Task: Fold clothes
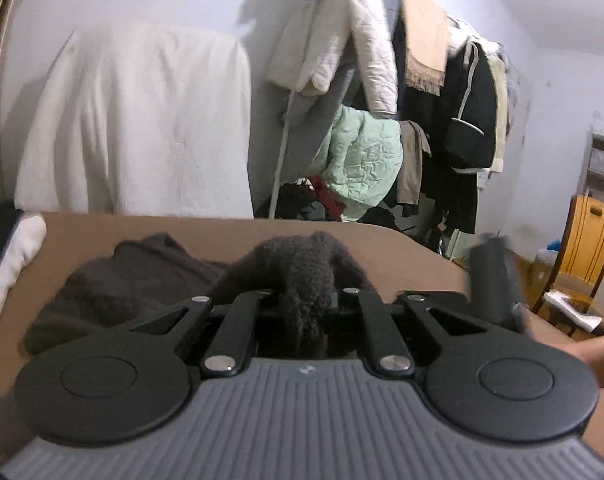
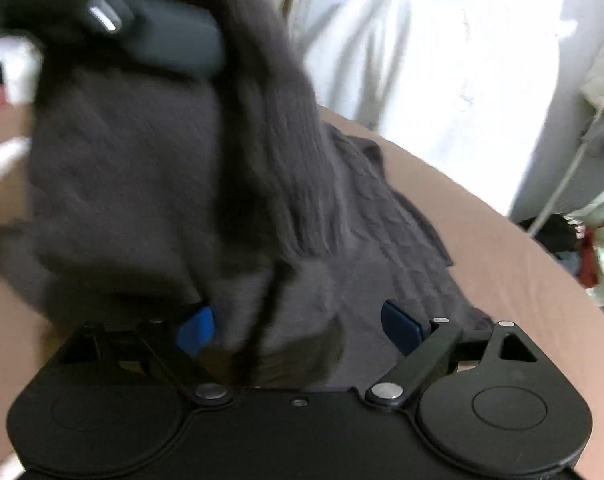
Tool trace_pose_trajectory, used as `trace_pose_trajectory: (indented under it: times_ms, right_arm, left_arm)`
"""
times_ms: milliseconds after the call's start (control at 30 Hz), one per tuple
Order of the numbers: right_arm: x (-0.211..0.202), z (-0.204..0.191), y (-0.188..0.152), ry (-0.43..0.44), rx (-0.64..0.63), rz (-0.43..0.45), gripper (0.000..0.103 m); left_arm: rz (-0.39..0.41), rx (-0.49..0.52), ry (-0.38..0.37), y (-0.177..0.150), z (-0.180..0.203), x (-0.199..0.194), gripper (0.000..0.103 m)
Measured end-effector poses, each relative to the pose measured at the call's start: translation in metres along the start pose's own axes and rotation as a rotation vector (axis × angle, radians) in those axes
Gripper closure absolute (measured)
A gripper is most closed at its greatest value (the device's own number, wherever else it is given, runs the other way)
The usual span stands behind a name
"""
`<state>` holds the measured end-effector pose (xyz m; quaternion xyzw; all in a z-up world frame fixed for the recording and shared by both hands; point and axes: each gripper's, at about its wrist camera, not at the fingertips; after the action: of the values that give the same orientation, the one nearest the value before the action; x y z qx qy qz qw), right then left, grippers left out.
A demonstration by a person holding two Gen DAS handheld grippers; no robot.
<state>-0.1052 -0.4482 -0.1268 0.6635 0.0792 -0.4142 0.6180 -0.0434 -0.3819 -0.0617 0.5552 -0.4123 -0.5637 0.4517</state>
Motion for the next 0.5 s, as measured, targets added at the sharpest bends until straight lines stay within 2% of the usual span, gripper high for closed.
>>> trace_pose_trajectory:
  times_ms: [33, 100, 133, 300, 400, 467, 500]
  right_arm:
    - [0.009, 0.007, 0.002, 0.021, 0.017, -0.005, 0.02]
    - [0.022, 0.024, 0.01, 0.073, 0.055, -0.041, 0.062]
    - [0.013, 0.033, 0.013, 0.045, 0.067, -0.021, 0.092]
    - [-0.03, 0.079, 0.03, -0.095, 0.126, 0.08, 0.094]
    - [-0.056, 0.107, 0.039, -0.179, 0.162, 0.14, 0.095]
    - [-0.073, 0.126, 0.046, -0.235, 0.185, 0.181, 0.095]
    - [-0.081, 0.135, 0.049, -0.263, 0.197, 0.201, 0.095]
  left_arm:
    - [0.002, -0.019, -0.004, 0.001, -0.001, -0.002, 0.094]
    - [0.016, -0.004, 0.023, 0.003, 0.001, -0.005, 0.095]
    - [0.033, 0.024, 0.034, 0.005, 0.004, -0.009, 0.095]
    - [0.098, 0.041, -0.022, 0.026, 0.014, -0.021, 0.095]
    - [0.098, 0.062, -0.06, 0.04, 0.027, -0.015, 0.095]
    - [0.094, 0.013, -0.117, 0.043, 0.031, -0.009, 0.095]
    - [0.084, -0.042, -0.167, 0.044, 0.031, -0.002, 0.095]
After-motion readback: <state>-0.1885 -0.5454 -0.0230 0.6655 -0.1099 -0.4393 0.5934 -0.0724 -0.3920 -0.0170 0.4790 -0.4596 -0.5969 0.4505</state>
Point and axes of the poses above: each gripper's, at about its wrist camera, not at the fingertips, and x roughly the way its jaws point, z to its right, y to its top, and after that the axes turned 10 degrees about x, right-handed
